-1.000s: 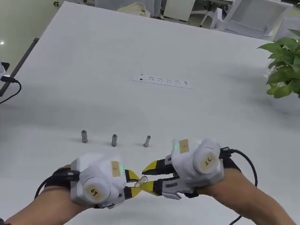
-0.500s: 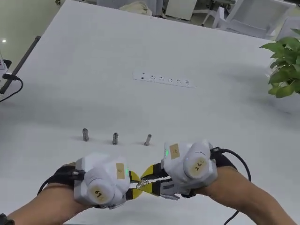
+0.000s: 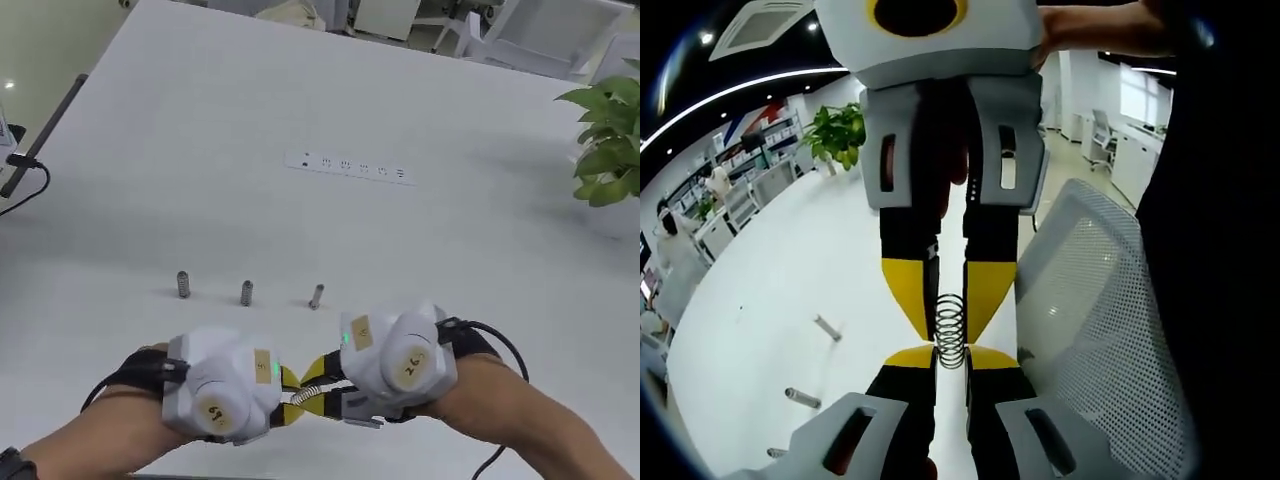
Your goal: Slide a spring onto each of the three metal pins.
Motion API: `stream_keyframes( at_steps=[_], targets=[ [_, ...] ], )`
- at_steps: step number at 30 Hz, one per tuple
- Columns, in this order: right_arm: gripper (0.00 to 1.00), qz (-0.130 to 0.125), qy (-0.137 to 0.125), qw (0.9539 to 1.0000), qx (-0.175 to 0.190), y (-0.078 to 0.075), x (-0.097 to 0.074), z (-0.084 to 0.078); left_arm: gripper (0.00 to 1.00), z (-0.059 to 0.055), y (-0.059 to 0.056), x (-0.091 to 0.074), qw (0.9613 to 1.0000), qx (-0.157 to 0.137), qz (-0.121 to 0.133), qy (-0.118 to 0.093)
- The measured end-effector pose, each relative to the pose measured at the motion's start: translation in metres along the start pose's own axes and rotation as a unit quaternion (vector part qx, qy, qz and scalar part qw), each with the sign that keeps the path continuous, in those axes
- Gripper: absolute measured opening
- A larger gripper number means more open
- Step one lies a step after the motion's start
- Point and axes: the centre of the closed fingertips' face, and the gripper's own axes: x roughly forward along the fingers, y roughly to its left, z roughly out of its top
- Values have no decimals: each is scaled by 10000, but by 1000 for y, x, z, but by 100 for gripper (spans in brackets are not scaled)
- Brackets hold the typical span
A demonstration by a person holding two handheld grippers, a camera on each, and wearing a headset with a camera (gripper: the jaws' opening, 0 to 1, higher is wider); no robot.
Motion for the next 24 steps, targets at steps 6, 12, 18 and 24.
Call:
stream_keyframes(
  at_steps=[6, 12, 18, 24],
  targets=[
    [8, -64, -89, 9999, 73, -3, -2, -1, 3, 0, 3, -1, 9998, -179, 48, -93],
    [8, -178, -167, 9994, 237, -9, -8, -6, 0, -7, 10, -4, 9992, -348, 174, -103],
    [8, -281, -212, 9984, 444, -14, -15, -14, 5, -13, 18, -11, 9960, -793, 324, -241],
    [8, -442, -220, 9965, 677, -21, -19, -25, 9, -15, 28, -20, 9907, -1171, 547, -417]
  ],
)
